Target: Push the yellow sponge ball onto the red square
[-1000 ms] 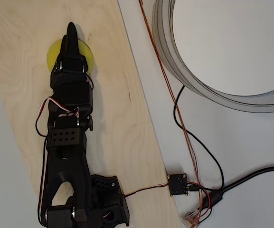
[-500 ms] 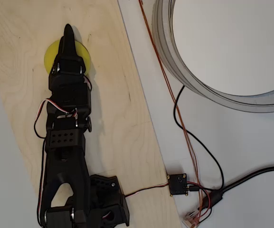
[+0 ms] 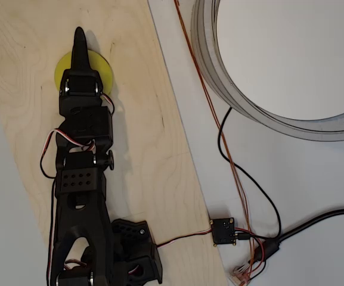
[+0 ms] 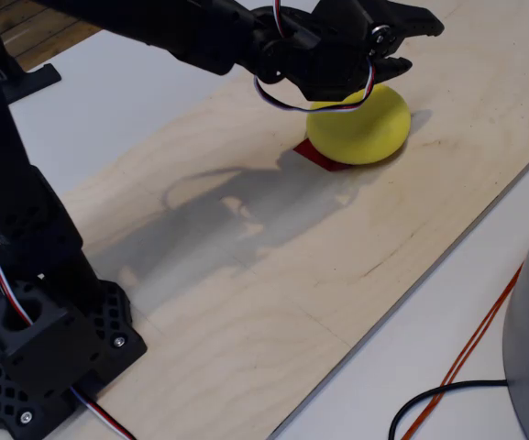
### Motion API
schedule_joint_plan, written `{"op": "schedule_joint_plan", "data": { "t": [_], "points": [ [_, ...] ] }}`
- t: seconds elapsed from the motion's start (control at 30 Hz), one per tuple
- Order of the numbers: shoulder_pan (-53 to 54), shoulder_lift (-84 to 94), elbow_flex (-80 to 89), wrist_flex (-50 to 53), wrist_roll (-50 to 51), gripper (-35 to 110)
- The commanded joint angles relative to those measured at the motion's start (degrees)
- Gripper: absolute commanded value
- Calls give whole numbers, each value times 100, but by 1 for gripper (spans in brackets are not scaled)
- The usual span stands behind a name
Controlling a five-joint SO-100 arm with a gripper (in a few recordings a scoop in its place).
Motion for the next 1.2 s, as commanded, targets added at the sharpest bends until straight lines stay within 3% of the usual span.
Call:
{"op": "schedule_joint_plan", "data": {
  "t": [0.0, 0.23, 0.47, 0.63, 0.93, 0.97, 1.03, 1.17],
  "points": [
    [-123, 958, 70, -53, -562, 18],
    [-756, 2417, -176, -44, -1758, 19],
    [-993, 2435, -870, -9, -1872, 21],
    [-984, 2188, -2004, 1195, -1986, 24],
    [-888, 2162, -1705, 1195, -2021, 32],
    [-870, 2171, -1679, 1195, -2030, 31],
    [-756, 2188, -1837, 1151, -1679, 1],
    [-492, 1916, -2487, 1863, -1468, -1]
  ]
}}
